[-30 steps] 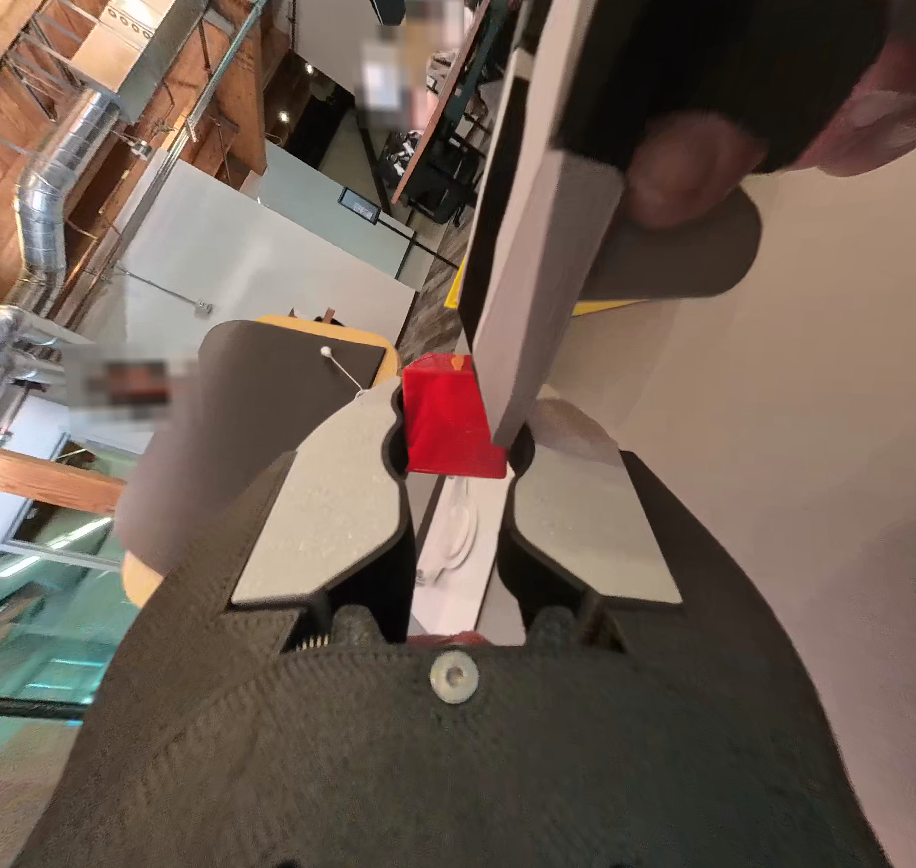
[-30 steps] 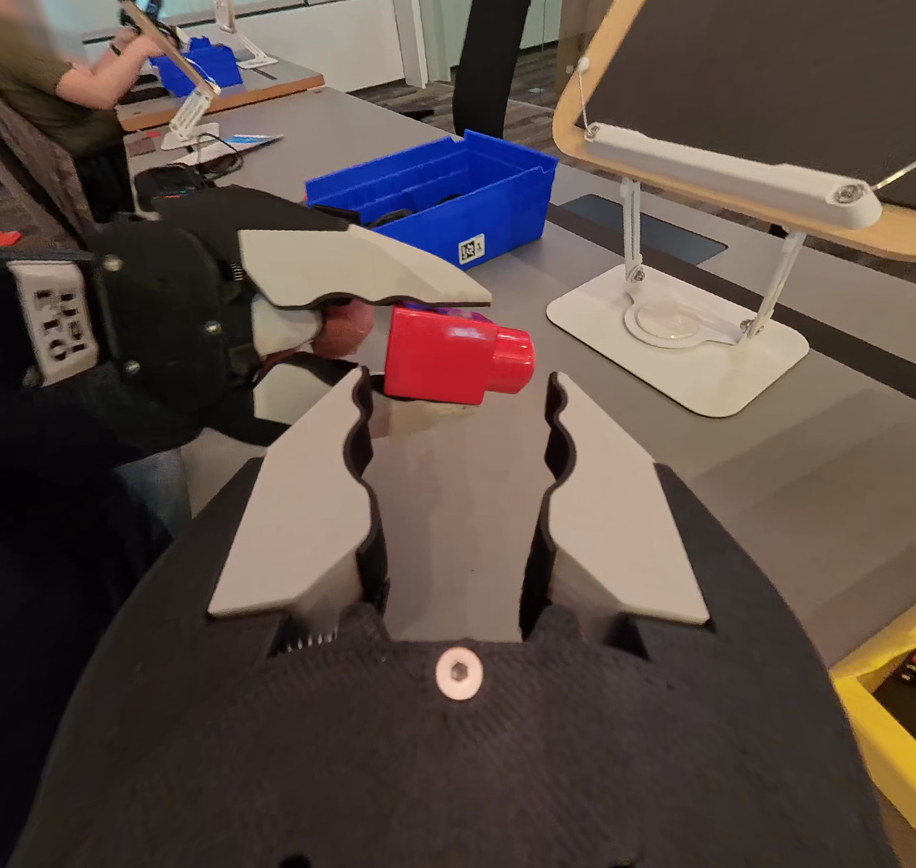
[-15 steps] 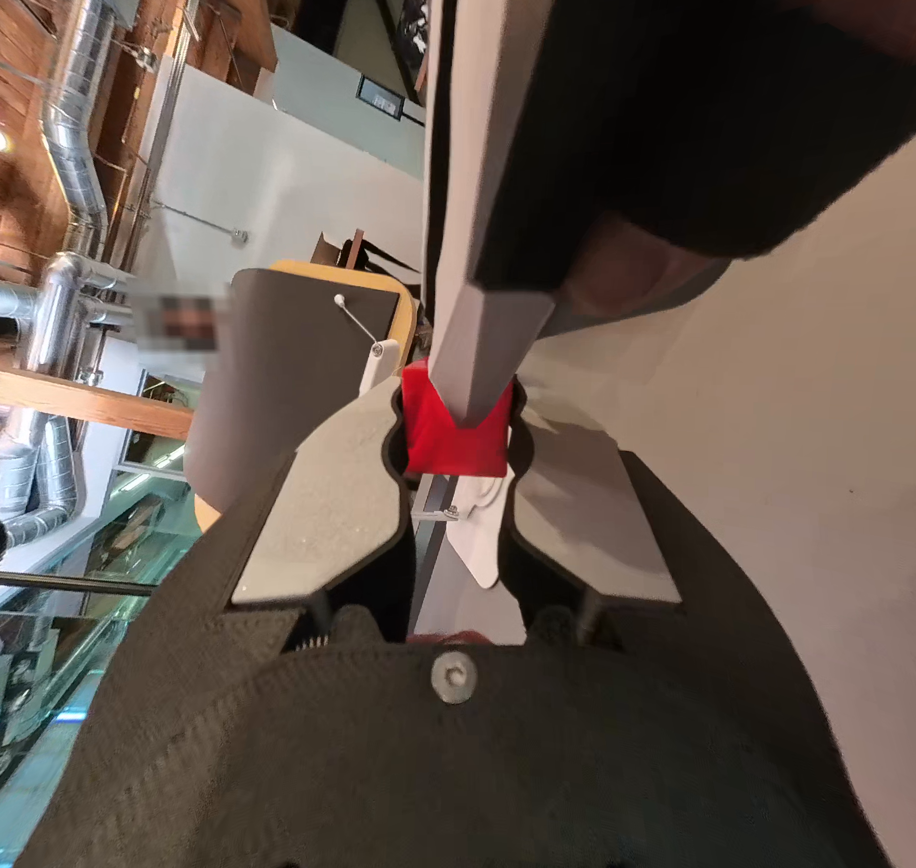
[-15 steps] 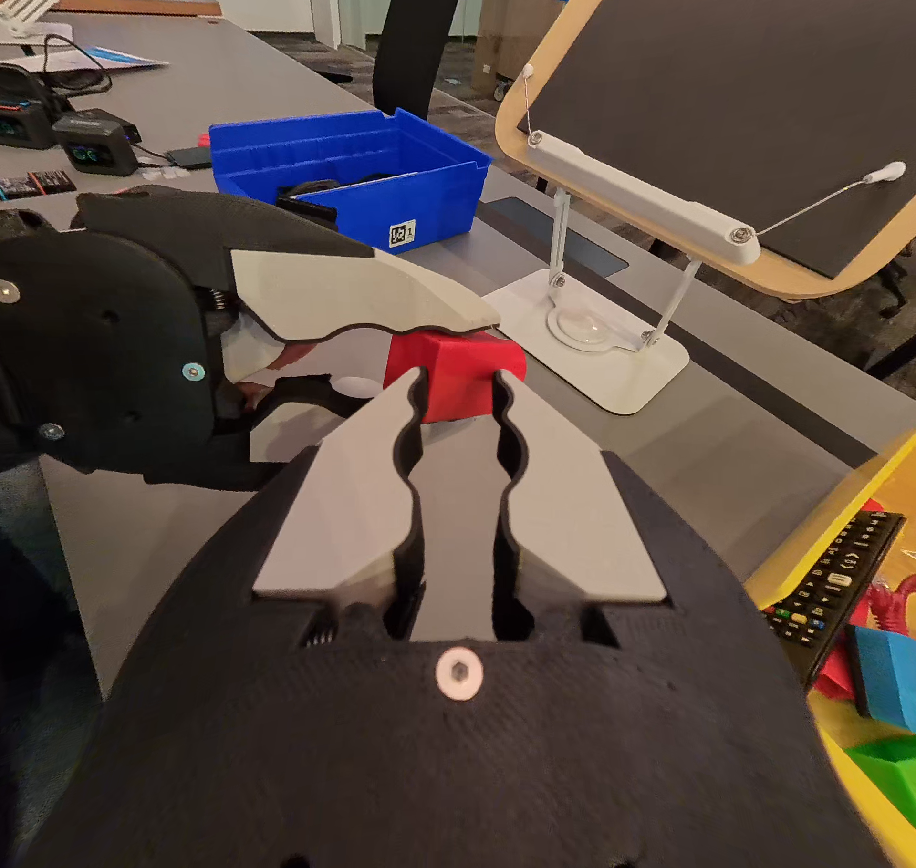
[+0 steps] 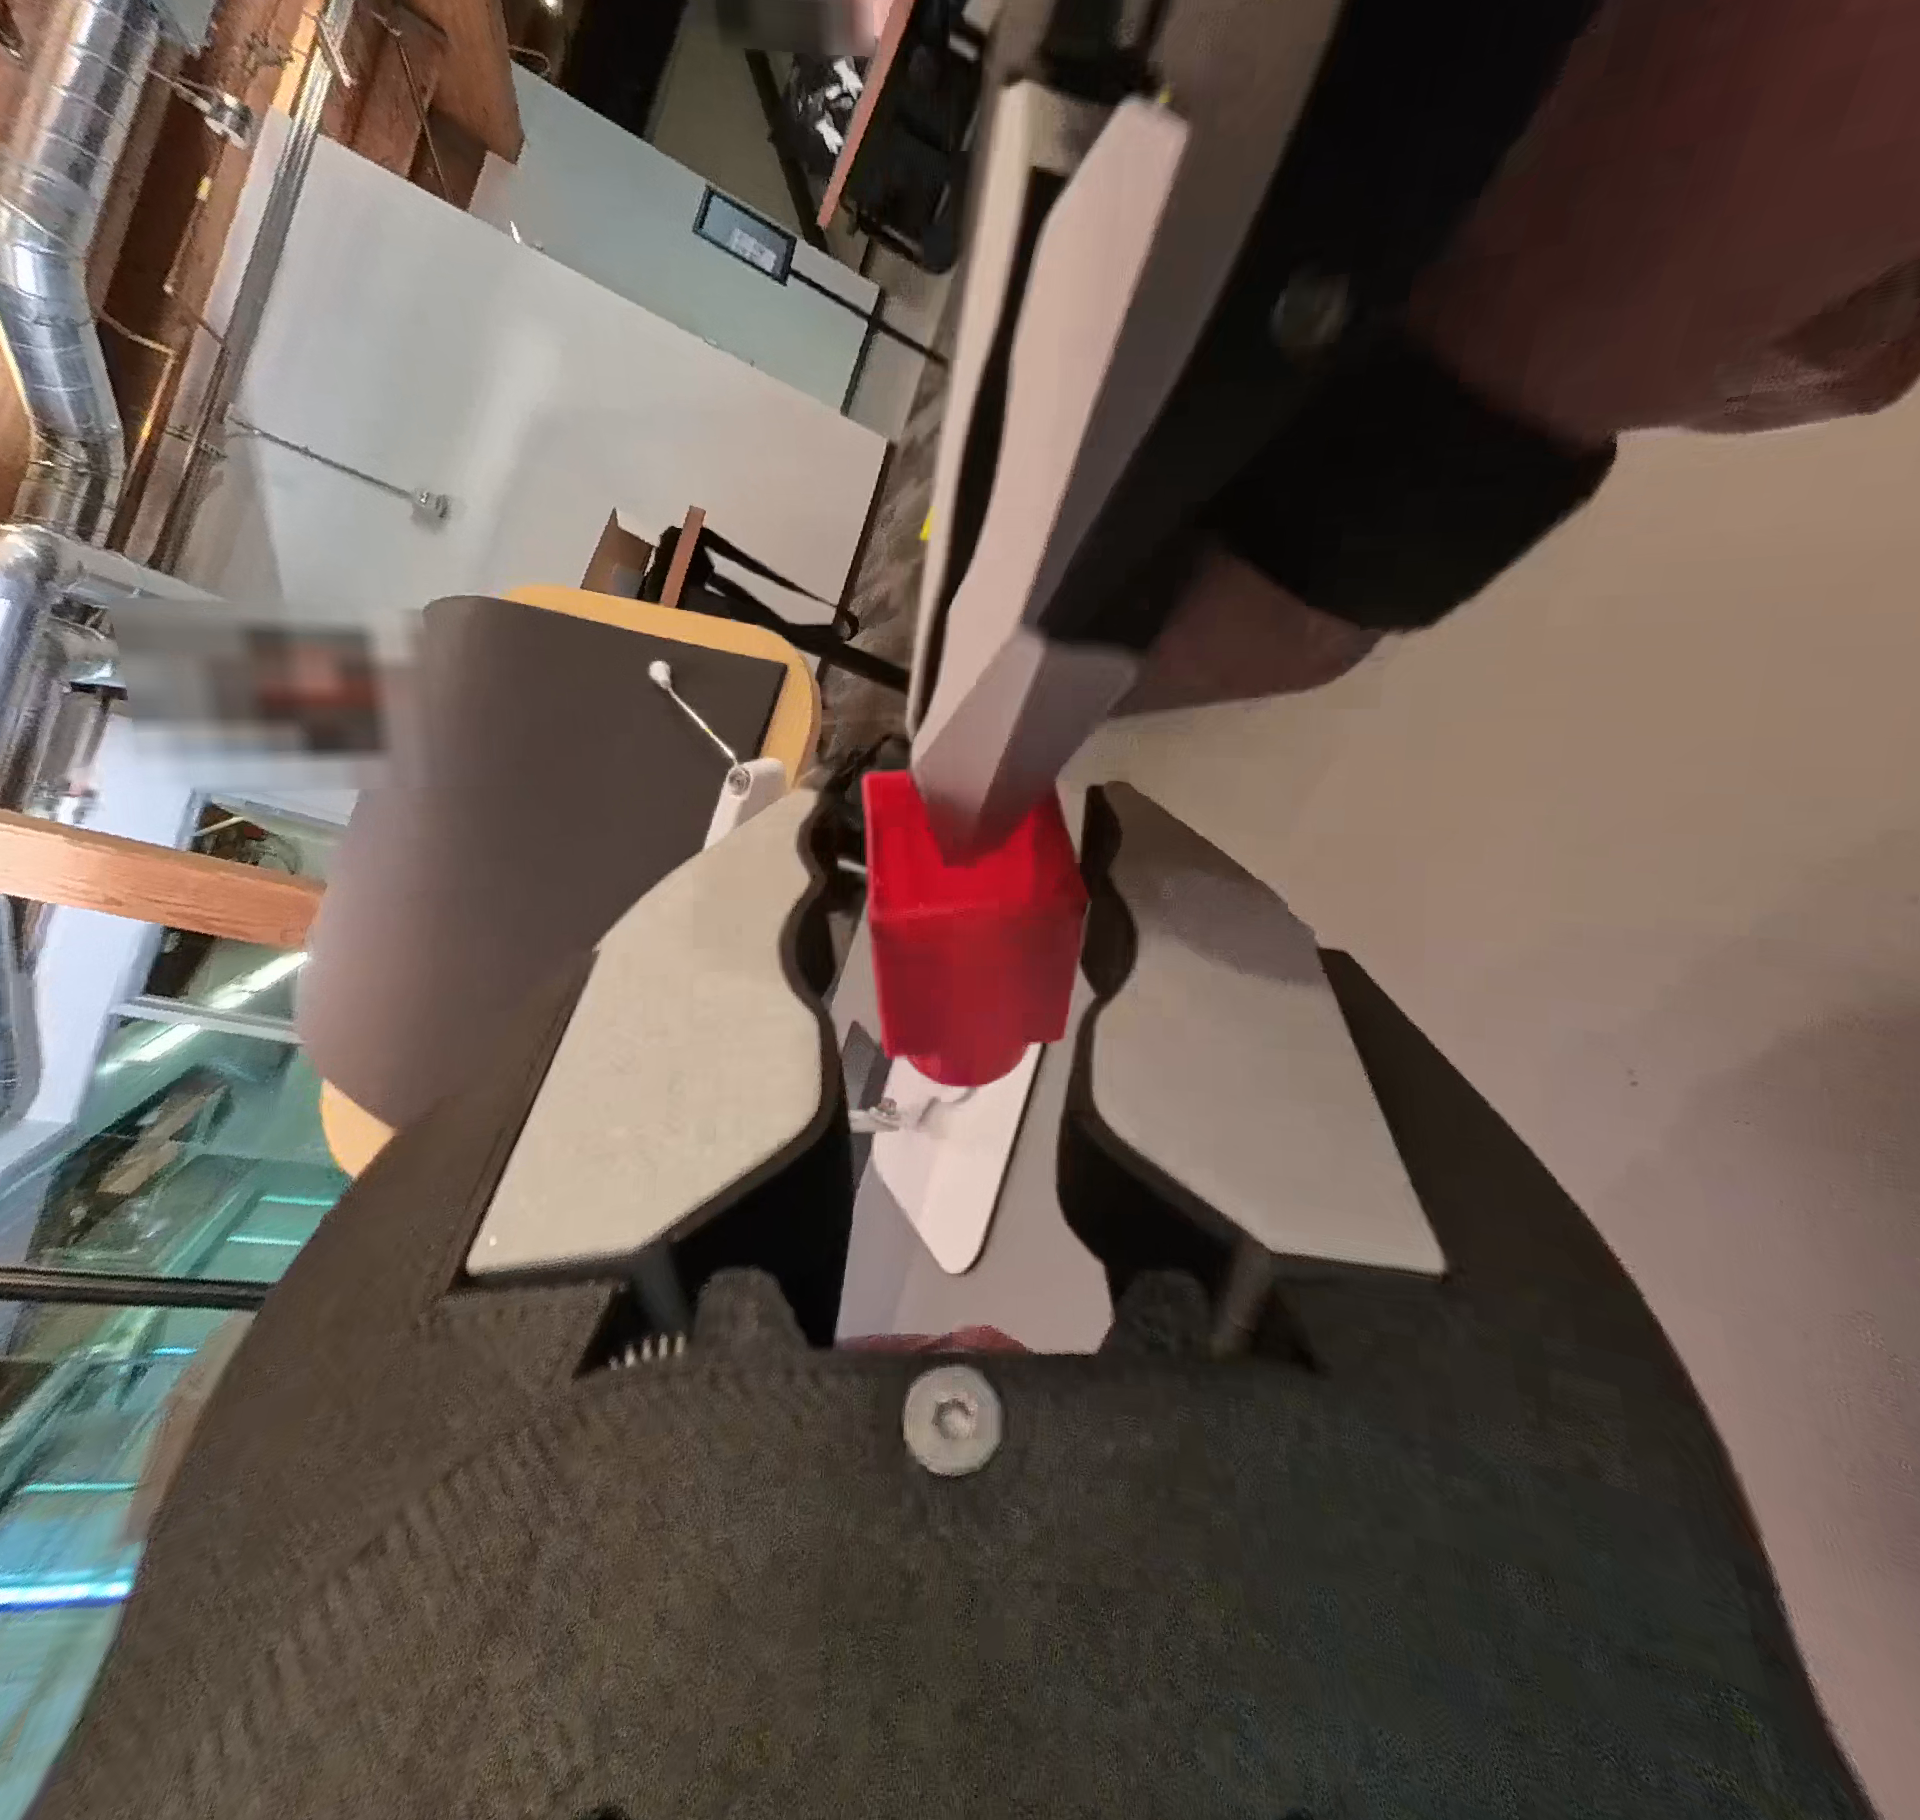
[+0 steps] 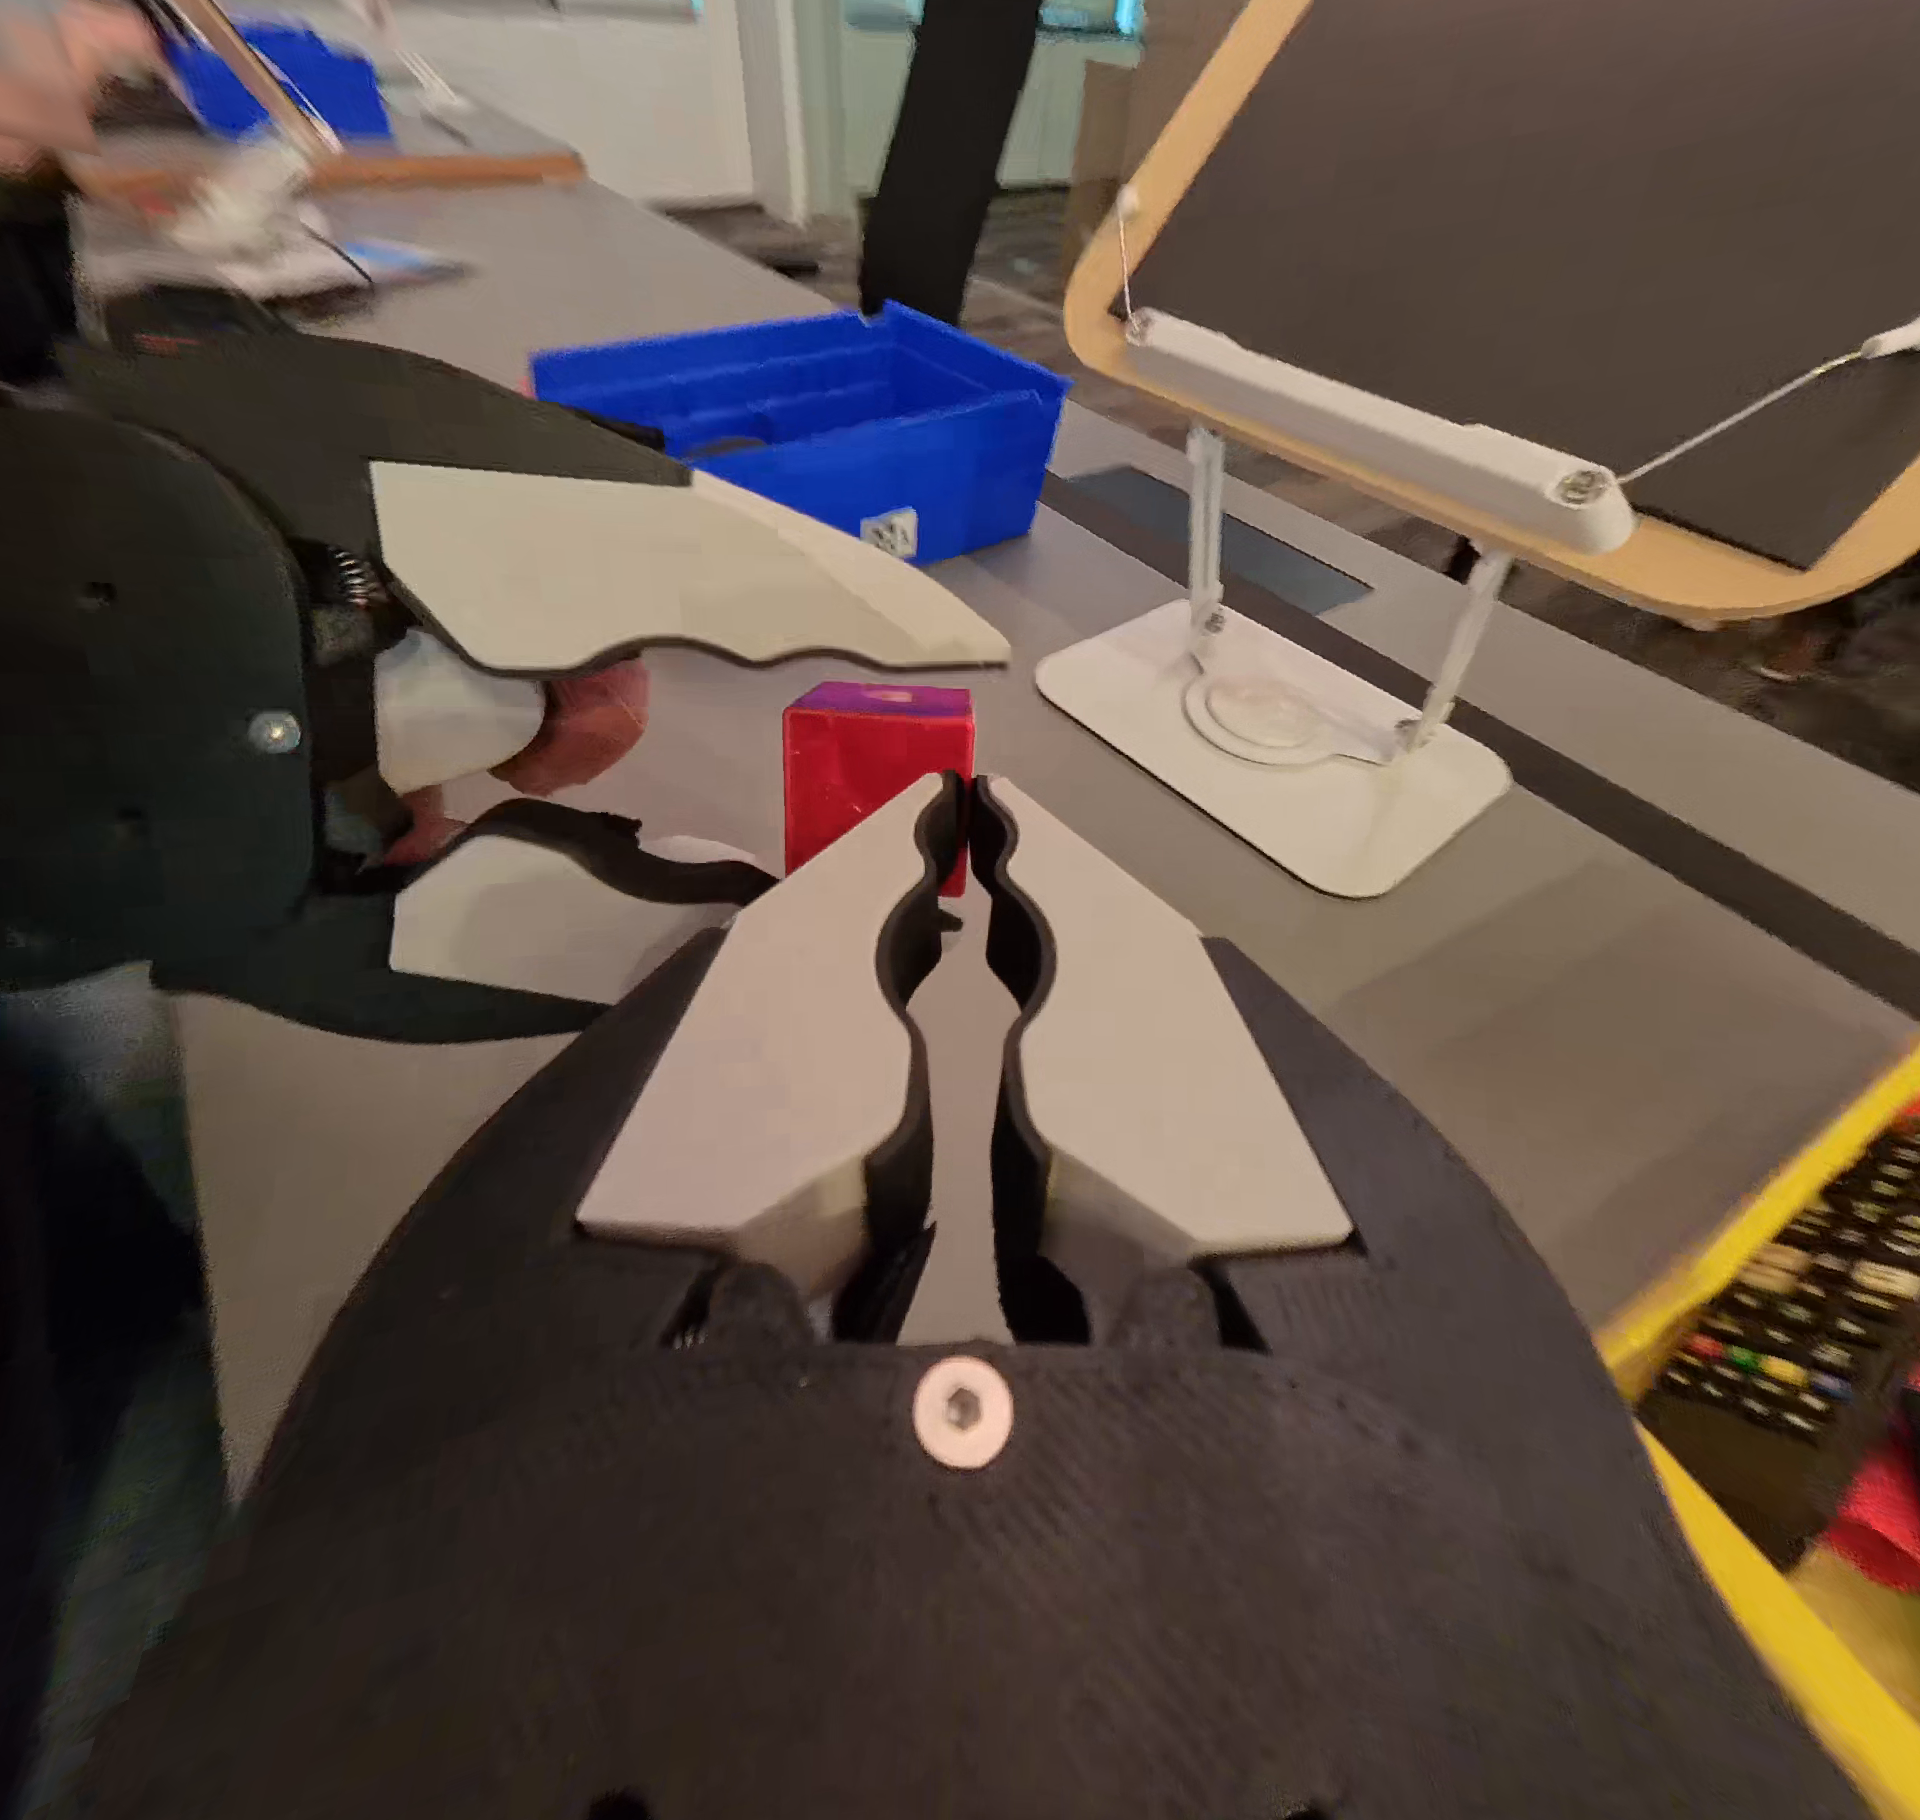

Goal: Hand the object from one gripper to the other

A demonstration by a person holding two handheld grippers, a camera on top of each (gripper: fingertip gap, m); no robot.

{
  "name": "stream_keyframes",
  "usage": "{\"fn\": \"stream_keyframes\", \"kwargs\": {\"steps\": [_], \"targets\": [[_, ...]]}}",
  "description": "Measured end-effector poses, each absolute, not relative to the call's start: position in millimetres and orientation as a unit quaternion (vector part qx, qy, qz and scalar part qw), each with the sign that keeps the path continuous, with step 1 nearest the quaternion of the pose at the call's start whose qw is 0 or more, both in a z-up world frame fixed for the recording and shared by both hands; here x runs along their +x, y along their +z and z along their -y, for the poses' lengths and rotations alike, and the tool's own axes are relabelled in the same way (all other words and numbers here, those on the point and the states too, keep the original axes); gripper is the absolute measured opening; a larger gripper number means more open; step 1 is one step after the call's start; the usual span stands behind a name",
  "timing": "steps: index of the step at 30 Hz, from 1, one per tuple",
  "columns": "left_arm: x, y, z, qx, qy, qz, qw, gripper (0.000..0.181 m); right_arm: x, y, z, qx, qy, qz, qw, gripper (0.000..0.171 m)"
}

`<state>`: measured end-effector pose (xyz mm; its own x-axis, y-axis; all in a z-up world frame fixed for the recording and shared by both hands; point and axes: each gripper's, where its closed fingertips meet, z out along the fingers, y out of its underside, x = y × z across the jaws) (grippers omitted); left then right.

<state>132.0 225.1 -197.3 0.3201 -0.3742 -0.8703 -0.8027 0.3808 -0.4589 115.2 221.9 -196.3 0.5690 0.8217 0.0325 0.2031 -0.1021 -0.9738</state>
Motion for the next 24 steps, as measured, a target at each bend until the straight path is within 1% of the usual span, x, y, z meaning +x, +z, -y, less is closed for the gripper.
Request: {"fn": "stream_keyframes", "kwargs": {"steps": [4,7,12,15,17,20,22,24], "targets": [[122,-180,-217,-0.541,0.074,-0.536,0.644,0.059,126,-178,-215,-0.639,0.419,0.345,0.546,0.000],[117,-171,-208,-0.574,-0.086,-0.506,0.638,0.063,133,-166,-203,-0.579,0.498,0.355,0.539,0.000],[124,-162,-177,-0.584,-0.396,-0.460,0.539,0.060,138,-156,-184,-0.484,0.554,0.408,0.541,0.000],[128,-157,-164,-0.569,-0.503,-0.434,0.485,0.063,140,-155,-177,-0.443,0.579,0.435,0.528,0.000],[129,-158,-165,-0.573,-0.524,-0.412,0.477,0.059,140,-156,-178,-0.430,0.583,0.442,0.529,0.000],[133,-163,-161,-0.572,-0.524,-0.415,0.475,0.039,139,-159,-180,-0.425,0.580,0.450,0.530,0.000],[133,-164,-162,-0.574,-0.522,-0.408,0.481,0.030,138,-160,-178,-0.421,0.576,0.456,0.532,0.000],[133,-165,-164,-0.576,-0.522,-0.405,0.482,0.029,138,-161,-179,-0.421,0.573,0.456,0.535,0.000]]}}
